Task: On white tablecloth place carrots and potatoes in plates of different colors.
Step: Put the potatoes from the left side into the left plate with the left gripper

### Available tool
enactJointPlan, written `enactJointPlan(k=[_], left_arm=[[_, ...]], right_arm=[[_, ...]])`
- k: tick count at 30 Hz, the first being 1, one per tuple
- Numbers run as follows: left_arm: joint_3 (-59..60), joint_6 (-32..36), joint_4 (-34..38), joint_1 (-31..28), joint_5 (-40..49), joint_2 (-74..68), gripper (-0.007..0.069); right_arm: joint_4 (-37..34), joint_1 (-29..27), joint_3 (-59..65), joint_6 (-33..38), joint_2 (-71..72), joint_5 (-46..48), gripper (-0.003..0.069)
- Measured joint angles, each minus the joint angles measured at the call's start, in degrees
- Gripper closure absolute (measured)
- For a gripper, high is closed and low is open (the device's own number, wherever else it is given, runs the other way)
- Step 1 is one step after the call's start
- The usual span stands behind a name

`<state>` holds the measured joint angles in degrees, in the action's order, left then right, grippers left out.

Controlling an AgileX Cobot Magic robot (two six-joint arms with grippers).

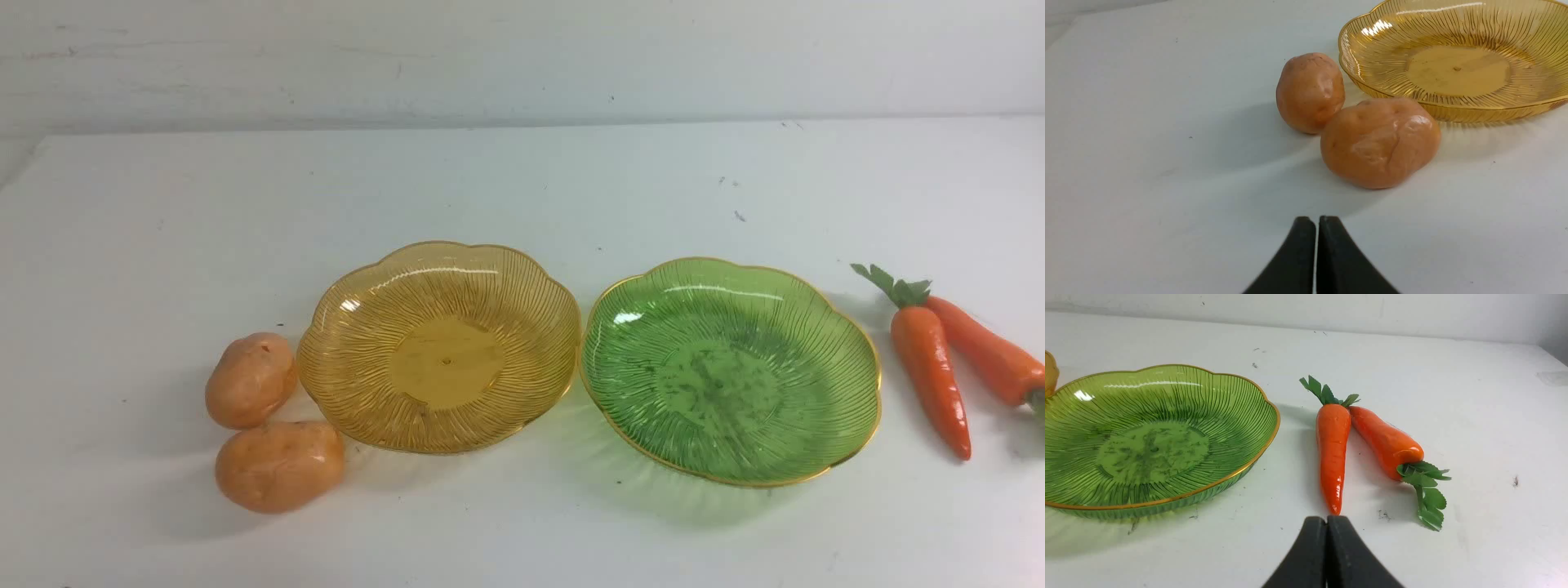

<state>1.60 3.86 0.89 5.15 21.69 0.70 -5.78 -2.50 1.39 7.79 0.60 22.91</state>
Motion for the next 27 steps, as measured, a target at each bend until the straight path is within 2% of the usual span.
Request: enactJointPlan(k=[22, 24, 27], left_arm=[[0.0, -0.3, 0.0, 0.0, -0.7, 0.0, 0.0628], [0.0, -2.6, 3.1, 0.0, -2.6, 0.0, 0.0628], [0.0, -8.5, 12.8, 0.0, -7.5, 0.0, 0.0628]], right_arm=[[0.0, 0.0, 0.0, 0.0, 0.0, 0.0, 0.0674], [0.0, 0.0, 0.0, 0.0, 0.0, 0.0, 0.0674], [0.0, 0.0, 0.0, 0.0, 0.0, 0.0, 0.0674]])
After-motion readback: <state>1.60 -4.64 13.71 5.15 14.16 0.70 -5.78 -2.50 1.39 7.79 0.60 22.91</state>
